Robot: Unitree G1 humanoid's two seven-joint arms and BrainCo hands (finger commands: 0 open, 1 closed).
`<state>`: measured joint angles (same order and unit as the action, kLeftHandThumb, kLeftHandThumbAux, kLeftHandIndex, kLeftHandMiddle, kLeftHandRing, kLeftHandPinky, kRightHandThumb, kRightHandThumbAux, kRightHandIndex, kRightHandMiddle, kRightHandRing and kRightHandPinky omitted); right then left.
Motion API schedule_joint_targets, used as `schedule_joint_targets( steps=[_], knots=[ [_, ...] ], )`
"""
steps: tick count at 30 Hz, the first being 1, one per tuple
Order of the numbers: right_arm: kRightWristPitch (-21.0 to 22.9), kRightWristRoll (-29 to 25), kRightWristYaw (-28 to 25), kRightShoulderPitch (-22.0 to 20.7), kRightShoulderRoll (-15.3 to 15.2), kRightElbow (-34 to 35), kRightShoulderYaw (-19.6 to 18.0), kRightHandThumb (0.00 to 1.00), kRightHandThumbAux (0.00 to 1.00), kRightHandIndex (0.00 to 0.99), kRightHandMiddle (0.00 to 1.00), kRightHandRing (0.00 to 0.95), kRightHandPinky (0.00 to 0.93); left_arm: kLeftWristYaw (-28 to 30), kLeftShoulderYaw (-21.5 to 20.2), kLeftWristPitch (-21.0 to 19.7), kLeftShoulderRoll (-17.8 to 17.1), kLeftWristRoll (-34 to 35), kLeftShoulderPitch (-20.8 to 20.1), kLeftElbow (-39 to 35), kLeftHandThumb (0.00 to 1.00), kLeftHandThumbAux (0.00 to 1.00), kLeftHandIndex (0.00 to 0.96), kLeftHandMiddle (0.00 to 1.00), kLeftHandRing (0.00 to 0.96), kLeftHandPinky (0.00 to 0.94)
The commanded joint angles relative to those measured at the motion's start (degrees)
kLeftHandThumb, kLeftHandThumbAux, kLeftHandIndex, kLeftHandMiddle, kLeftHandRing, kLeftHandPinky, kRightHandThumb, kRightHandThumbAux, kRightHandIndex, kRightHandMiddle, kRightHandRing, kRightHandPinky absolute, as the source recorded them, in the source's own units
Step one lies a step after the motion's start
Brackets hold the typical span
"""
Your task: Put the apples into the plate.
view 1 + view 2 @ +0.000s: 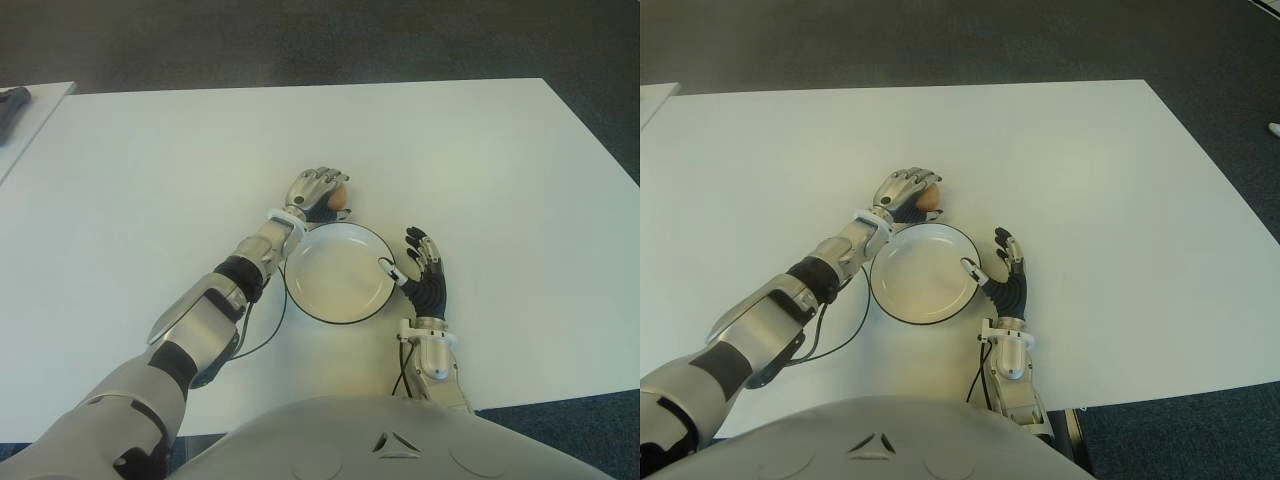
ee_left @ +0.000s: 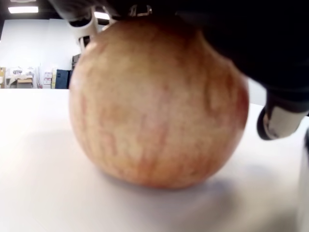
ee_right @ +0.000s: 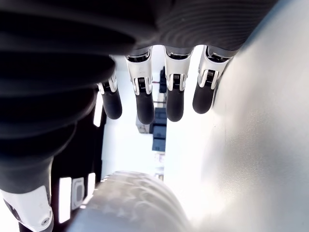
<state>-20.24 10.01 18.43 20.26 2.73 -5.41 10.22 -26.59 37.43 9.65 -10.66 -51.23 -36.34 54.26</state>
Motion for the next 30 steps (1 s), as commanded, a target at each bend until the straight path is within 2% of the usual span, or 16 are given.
schedule_joint_targets(
  steps=[1, 12, 18, 30],
  knots=[
    [3.82, -1.45, -0.85, 4.64, 2.71, -3.23, 0.70, 0.418, 0.674, 0.149, 0.187, 0.145, 0.130, -1.84, 1.85, 0.25, -0.48, -1.34, 1.26, 2.64, 0.270, 0.473, 0.193, 0.209, 0.197, 0.243],
    [4.34, -1.66, -1.34, 5.31, 2.45, -2.45, 0.40, 0.429, 0.666, 0.145, 0.172, 0.129, 0.112, -4.45, 3.84, -0.01, 0.85, -1.22, -0.54, 8.71, 0.264, 0.526, 0.184, 0.213, 0.205, 0.240],
    [4.71, -1.48, -1.31, 5.77, 2.44, -1.88, 0.25, 0.422, 0.665, 0.148, 0.175, 0.136, 0.135, -5.16, 4.63, -0.32, 1.50, -1.06, -1.10, 11.39, 0.248, 0.537, 0.180, 0.211, 0.206, 0.245],
    [3.98, -1.60, -1.48, 6.21, 2.27, -1.68, 0.20, 0.413, 0.669, 0.139, 0.160, 0.131, 0.137, -3.23, 5.23, -2.01, 2.10, -0.44, -1.32, 13.75, 0.224, 0.547, 0.159, 0.191, 0.191, 0.232]
  ],
)
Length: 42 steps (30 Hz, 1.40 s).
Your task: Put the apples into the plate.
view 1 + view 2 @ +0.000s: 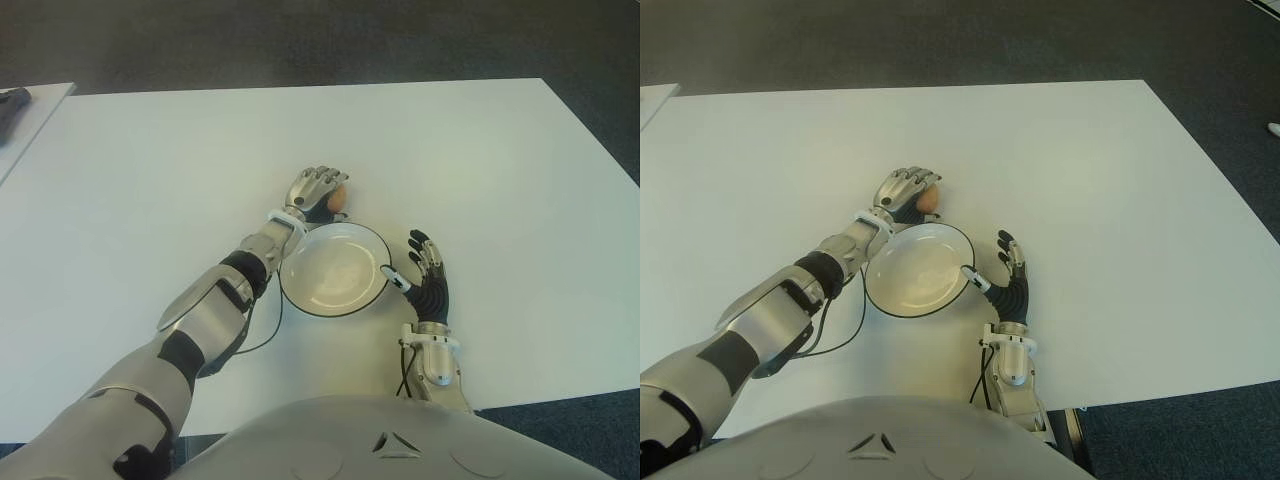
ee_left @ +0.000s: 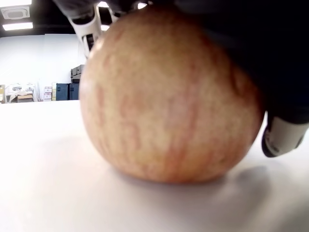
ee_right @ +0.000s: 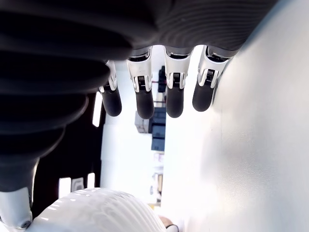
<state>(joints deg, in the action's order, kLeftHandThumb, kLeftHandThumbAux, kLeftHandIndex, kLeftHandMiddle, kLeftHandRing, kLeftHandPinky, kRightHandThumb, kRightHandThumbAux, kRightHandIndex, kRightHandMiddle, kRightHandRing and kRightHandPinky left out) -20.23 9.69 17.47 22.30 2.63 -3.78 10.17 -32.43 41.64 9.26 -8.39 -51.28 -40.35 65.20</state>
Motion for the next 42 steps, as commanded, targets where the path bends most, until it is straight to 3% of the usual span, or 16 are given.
schedule_joint_targets(
  steps=[1, 21, 36, 39, 40, 41, 42],
  knots=[
    [3.67, -1.42, -0.44, 4.09, 2.49, -3.54, 0.17, 0.416, 0.669, 0.140, 0.161, 0.132, 0.138, 2.77, 1.02, -1.74, -0.14, -0.34, 2.72, 2.95, 0.224, 0.547, 0.156, 0.188, 0.189, 0.230],
    [4.20, -1.79, -0.56, 4.61, 2.60, -3.04, 0.03, 0.484, 0.672, 0.159, 0.194, 0.158, 0.158, 2.88, 0.37, -1.59, -0.06, 0.96, 3.27, 2.97, 0.230, 0.542, 0.170, 0.199, 0.195, 0.239],
    [4.93, -1.18, 0.14, 4.45, 2.78, -2.85, 0.05, 0.447, 0.678, 0.150, 0.168, 0.144, 0.157, 2.80, 0.07, -1.34, 0.11, 1.61, 3.23, 2.92, 0.219, 0.543, 0.181, 0.192, 0.187, 0.230],
    [4.85, -1.12, 0.23, 4.39, 2.77, -2.92, 0.08, 0.444, 0.680, 0.152, 0.167, 0.142, 0.150, 3.12, -0.35, -1.64, 0.45, 2.15, 3.26, 3.13, 0.283, 0.556, 0.247, 0.243, 0.229, 0.274],
    [4.90, -1.25, 0.10, 4.44, 2.76, -2.83, 0.11, 0.443, 0.680, 0.152, 0.167, 0.141, 0.150, 2.83, -0.48, -1.96, 0.65, 2.30, 3.27, 3.37, 0.338, 0.562, 0.284, 0.282, 0.260, 0.301],
    [4.94, -1.35, 0.02, 4.47, 2.76, -2.76, 0.14, 0.442, 0.680, 0.152, 0.168, 0.143, 0.155, 2.61, -0.57, -2.18, 0.79, 2.40, 3.27, 3.55, 0.469, 0.610, 0.335, 0.344, 0.317, 0.340],
    [4.97, -1.41, -0.04, 4.50, 2.76, -2.72, 0.16, 0.442, 0.680, 0.151, 0.168, 0.143, 0.157, 2.46, -0.62, -2.31, 0.87, 2.45, 3.27, 3.67, 0.516, 0.628, 0.353, 0.366, 0.337, 0.354]
  ],
)
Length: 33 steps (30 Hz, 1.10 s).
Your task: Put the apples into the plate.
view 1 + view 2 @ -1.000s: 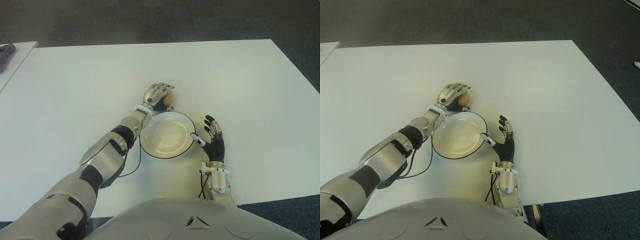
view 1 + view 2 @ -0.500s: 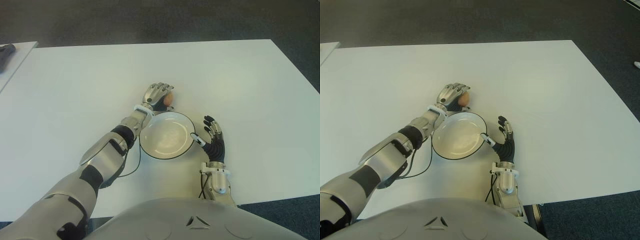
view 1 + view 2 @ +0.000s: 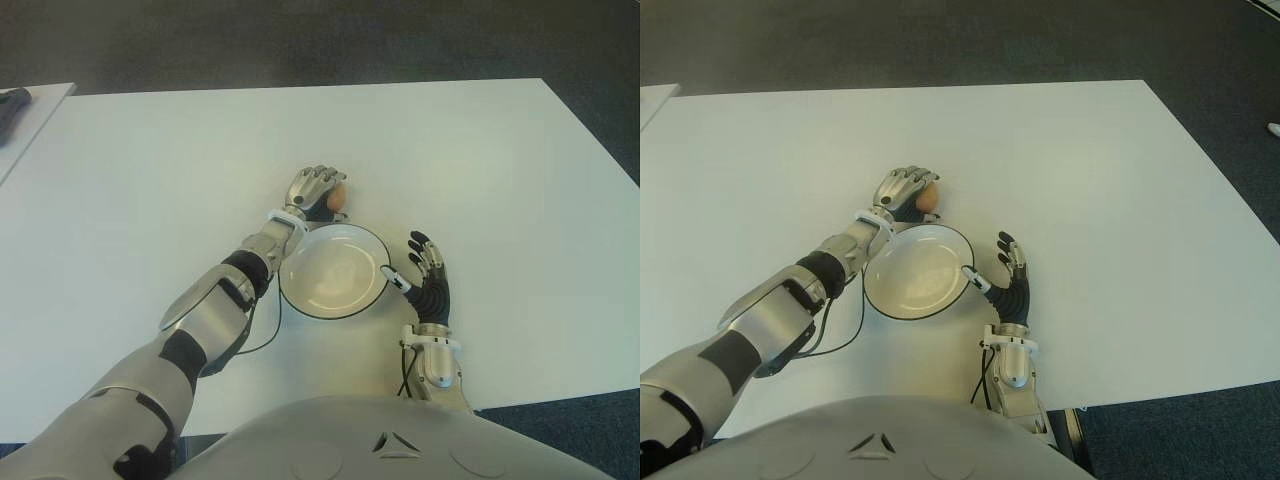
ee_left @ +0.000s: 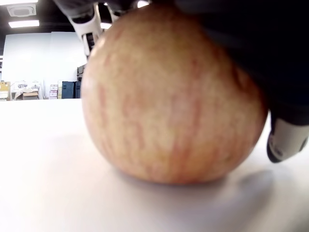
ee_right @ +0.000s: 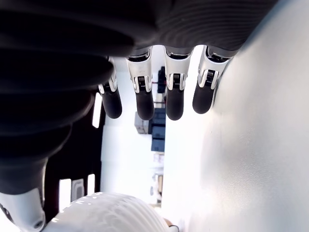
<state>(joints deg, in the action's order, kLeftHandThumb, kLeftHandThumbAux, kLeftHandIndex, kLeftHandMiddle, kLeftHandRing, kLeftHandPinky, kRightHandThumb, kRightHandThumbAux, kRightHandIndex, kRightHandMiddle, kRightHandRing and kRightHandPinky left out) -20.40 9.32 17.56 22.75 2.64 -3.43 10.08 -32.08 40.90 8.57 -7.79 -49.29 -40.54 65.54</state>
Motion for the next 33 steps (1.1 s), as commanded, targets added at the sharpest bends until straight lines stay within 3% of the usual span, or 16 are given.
schedule_joint_targets(
  steps=[1, 5, 7, 11, 16, 20, 24, 29, 33],
  knots=[
    [5.19, -1.15, -0.24, 4.07, 2.73, -3.02, 0.24, 0.441, 0.680, 0.151, 0.169, 0.144, 0.160, 1.72, 0.14, -1.97, 0.38, 0.38, 3.44, 3.51, 0.583, 0.652, 0.379, 0.398, 0.366, 0.375],
    [4.94, -1.34, -0.24, 4.06, 2.74, -3.15, 0.07, 0.448, 0.685, 0.153, 0.175, 0.153, 0.168, 0.22, 0.91, -3.74, 0.61, -0.54, 3.36, 4.43, 0.758, 0.671, 0.403, 0.477, 0.492, 0.475],
    [4.67, -1.32, -0.02, 3.91, 2.89, -3.41, -0.02, 0.454, 0.687, 0.155, 0.176, 0.156, 0.169, -0.18, 1.35, -4.24, 0.53, -0.92, 3.36, 5.02, 0.796, 0.671, 0.397, 0.499, 0.542, 0.521],
    [3.30, -1.21, 0.89, 3.49, 3.35, -4.29, -0.28, 0.472, 0.686, 0.160, 0.175, 0.163, 0.179, 0.12, 1.73, -3.79, 0.32, -0.68, 3.36, 5.73, 0.835, 0.670, 0.398, 0.511, 0.689, 0.686],
    [2.53, -1.27, 1.28, 3.12, 3.45, -4.88, -0.39, 0.483, 0.685, 0.162, 0.177, 0.170, 0.191, -0.15, 1.37, -2.75, 0.41, 0.07, 3.83, 5.09, 0.846, 0.670, 0.396, 0.513, 0.753, 0.762],
    [2.12, -1.22, 1.51, 2.96, 3.42, -5.17, -0.38, 0.485, 0.680, 0.160, 0.175, 0.171, 0.190, 0.59, -0.61, -0.98, 0.43, 2.34, 4.00, 4.09, 0.850, 0.670, 0.394, 0.520, 0.793, 0.810],
    [2.34, -1.27, 1.48, 2.99, 3.28, -5.00, -0.26, 0.480, 0.676, 0.157, 0.172, 0.168, 0.189, 0.61, -1.50, -0.38, 0.48, 3.18, 4.10, 4.16, 0.851, 0.670, 0.393, 0.524, 0.814, 0.810],
    [2.90, -1.28, 1.31, 2.83, 3.16, -4.91, -0.22, 0.475, 0.677, 0.153, 0.172, 0.168, 0.191, 0.46, -2.89, 0.56, 0.54, 4.47, 4.22, 3.71, 0.852, 0.670, 0.394, 0.530, 0.823, 0.738],
    [2.85, -1.62, 1.24, 2.55, 3.29, -5.20, -0.36, 0.466, 0.676, 0.150, 0.167, 0.164, 0.182, 0.99, -3.55, 1.28, 0.46, 4.98, 4.11, 3.68, 0.854, 0.669, 0.397, 0.535, 0.830, 0.766]
  ],
)
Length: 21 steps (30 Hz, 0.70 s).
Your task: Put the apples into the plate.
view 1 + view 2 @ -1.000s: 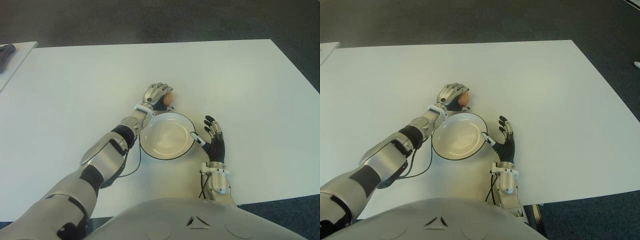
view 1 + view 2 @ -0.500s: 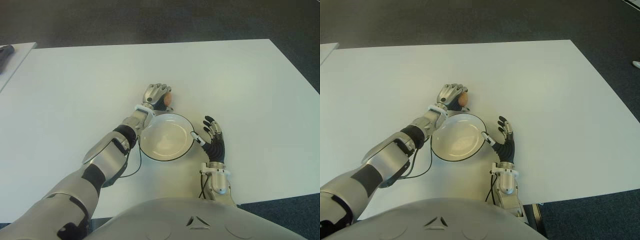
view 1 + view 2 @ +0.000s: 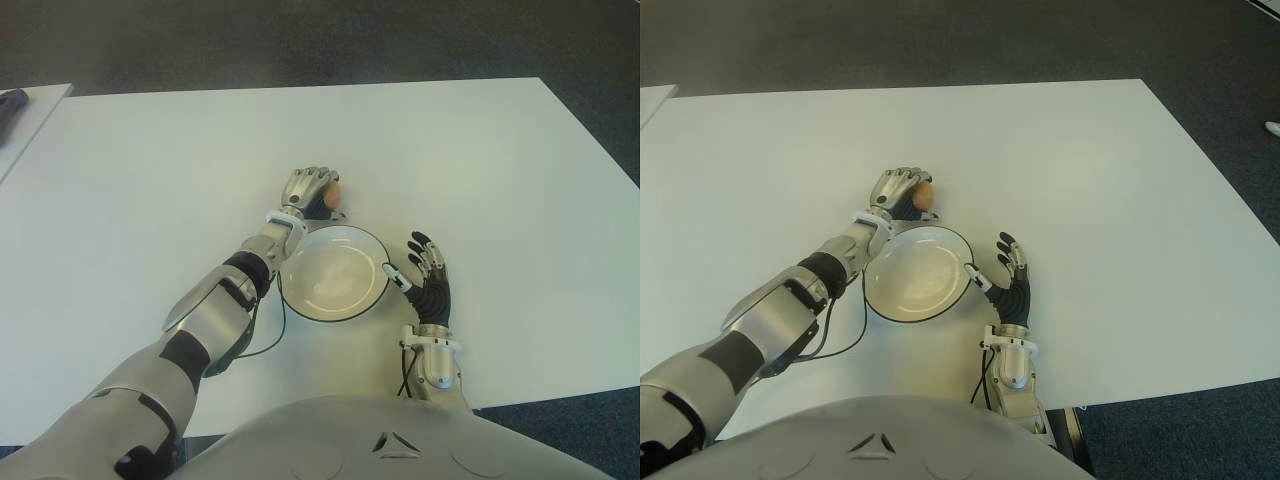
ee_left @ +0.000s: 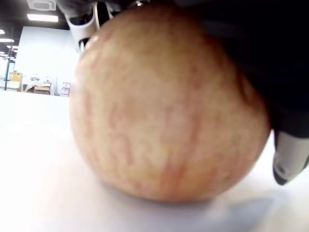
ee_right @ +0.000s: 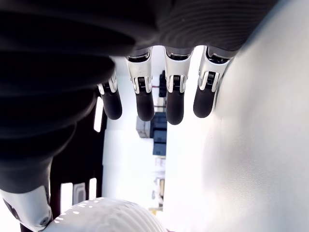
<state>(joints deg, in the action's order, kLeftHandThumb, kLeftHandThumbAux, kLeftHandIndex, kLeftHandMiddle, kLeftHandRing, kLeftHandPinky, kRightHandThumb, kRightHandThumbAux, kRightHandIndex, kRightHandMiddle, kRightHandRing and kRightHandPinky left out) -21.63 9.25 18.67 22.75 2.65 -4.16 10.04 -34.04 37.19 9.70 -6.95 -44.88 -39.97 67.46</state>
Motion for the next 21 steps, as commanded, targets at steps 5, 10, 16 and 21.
schedule_joint_targets(
  steps=[5, 10, 16, 21],
  knots=[
    [3.77, -1.68, 0.29, 2.33, 3.39, -4.67, -0.43, 0.475, 0.675, 0.154, 0.165, 0.161, 0.180, 3.36, -0.19, 0.54, -0.53, 0.77, 3.40, 1.56, 0.856, 0.667, 0.402, 0.537, 0.841, 0.803],
    [3.90, -1.68, 0.41, 2.17, 3.44, -4.74, -0.49, 0.496, 0.673, 0.162, 0.175, 0.170, 0.188, 3.77, -0.38, 0.77, -0.64, 0.88, 3.36, 1.19, 0.856, 0.667, 0.402, 0.538, 0.843, 0.797],
    [3.77, -1.41, 0.72, 2.23, 3.48, -4.76, -0.47, 0.493, 0.678, 0.162, 0.177, 0.169, 0.187, 3.28, -0.35, 0.85, -0.75, 0.87, 3.59, 0.81, 0.856, 0.667, 0.403, 0.538, 0.843, 0.765],
    [3.63, -1.61, 0.73, 2.16, 3.51, -4.91, -0.51, 0.487, 0.683, 0.162, 0.182, 0.176, 0.196, 2.90, -0.29, 1.02, -1.11, 0.73, 3.91, -0.07, 0.856, 0.667, 0.404, 0.538, 0.839, 0.685]
  ],
)
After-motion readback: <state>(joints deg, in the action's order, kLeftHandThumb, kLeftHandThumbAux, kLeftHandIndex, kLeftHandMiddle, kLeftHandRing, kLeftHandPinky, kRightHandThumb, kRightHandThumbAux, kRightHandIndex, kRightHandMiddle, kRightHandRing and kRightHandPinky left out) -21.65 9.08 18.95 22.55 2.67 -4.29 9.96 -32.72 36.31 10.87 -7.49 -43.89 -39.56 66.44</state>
